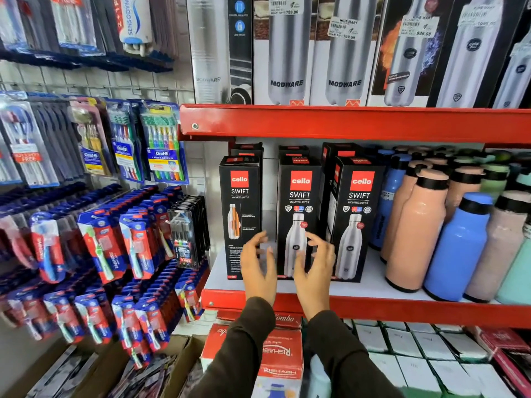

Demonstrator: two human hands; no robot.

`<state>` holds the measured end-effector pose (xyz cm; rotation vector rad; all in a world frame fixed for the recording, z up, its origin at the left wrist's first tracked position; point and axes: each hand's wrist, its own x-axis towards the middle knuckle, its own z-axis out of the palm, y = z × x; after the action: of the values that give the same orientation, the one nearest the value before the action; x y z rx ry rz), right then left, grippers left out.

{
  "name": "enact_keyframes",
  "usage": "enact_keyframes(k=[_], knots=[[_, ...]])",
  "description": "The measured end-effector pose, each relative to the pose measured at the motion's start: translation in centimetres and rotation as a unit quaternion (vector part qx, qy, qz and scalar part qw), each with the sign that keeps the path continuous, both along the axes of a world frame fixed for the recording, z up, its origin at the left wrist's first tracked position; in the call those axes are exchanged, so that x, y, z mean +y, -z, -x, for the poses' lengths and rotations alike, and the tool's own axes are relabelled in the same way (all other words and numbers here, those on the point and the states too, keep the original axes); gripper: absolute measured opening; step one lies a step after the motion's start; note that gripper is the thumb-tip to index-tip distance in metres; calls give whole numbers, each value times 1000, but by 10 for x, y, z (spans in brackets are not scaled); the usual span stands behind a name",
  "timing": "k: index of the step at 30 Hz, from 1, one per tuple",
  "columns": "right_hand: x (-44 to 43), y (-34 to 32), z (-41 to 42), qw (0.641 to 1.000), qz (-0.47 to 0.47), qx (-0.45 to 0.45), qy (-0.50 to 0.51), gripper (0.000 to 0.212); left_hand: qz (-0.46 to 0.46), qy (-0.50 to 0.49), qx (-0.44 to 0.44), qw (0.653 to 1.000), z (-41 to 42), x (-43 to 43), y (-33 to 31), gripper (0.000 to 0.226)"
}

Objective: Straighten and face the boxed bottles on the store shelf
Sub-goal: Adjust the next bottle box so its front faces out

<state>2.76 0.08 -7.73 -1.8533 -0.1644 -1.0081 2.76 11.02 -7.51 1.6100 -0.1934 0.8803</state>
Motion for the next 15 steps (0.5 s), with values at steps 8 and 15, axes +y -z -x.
enact_keyframes(k=[8, 15], knots=[[53, -6, -4, 976, 20, 117, -184, 51, -17, -120, 50, 991, -18, 49, -6, 55], [78, -10, -22, 951, 39, 248, -181, 58, -28, 27, 173, 984, -40, 86, 2, 52]])
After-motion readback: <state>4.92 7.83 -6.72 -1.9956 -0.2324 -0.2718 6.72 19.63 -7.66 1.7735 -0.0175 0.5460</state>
